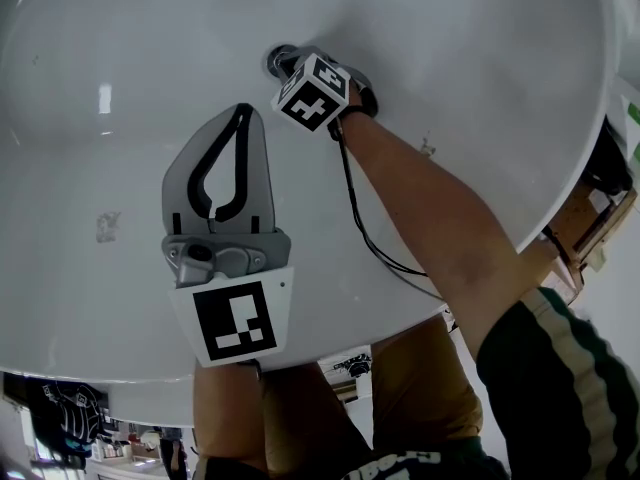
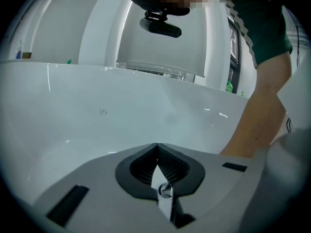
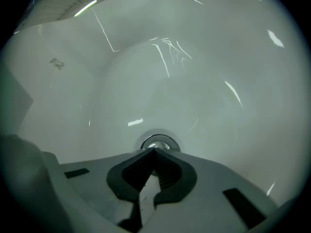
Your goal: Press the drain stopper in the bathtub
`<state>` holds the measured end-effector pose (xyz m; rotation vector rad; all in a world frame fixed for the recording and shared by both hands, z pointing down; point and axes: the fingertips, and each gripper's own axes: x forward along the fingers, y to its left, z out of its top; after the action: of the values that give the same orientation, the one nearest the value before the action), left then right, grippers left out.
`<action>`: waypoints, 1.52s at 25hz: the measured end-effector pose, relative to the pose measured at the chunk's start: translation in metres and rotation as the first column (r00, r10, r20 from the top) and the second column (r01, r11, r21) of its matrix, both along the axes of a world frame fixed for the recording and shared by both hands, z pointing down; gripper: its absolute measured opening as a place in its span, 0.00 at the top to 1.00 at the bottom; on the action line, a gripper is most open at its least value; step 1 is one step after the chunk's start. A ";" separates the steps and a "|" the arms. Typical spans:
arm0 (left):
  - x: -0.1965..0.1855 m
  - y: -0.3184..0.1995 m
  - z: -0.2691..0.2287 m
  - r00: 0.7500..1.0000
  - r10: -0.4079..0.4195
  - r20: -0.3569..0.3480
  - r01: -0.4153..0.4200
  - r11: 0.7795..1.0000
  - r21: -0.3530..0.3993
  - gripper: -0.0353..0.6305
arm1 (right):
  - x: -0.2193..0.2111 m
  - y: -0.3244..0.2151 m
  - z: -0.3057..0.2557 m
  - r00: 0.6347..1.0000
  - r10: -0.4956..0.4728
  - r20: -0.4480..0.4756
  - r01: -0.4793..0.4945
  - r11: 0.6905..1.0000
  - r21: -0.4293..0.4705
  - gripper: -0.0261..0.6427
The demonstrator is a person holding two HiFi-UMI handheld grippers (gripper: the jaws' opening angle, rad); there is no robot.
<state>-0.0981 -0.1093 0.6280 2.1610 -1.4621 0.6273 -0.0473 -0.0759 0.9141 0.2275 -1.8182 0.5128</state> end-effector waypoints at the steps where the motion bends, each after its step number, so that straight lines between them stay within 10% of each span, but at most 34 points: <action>1: 0.000 0.000 0.000 1.000 -0.001 0.003 0.001 1.000 -0.001 0.94 | 0.000 0.001 -0.003 1.000 -0.001 0.006 0.001 1.000 0.005 0.94; 21: 0.002 0.002 0.002 1.000 0.003 0.002 -0.003 1.000 -0.017 0.94 | 0.000 0.003 -0.007 0.998 0.054 0.037 -0.056 0.997 0.059 0.93; 27: 0.002 0.003 0.004 1.000 0.006 -0.006 -0.006 0.999 -0.031 0.94 | -0.007 0.010 -0.008 1.000 -0.016 0.018 0.014 0.990 0.140 0.67; 38: 0.001 0.002 0.004 1.000 -0.009 -0.016 0.008 1.000 -0.030 0.94 | -0.005 0.001 -0.005 1.000 -0.009 -0.002 0.009 0.985 0.172 0.62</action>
<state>-0.0973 -0.1074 0.6324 2.1313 -1.4439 0.6233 -0.0525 -0.0751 0.9093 0.3375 -1.8633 0.3487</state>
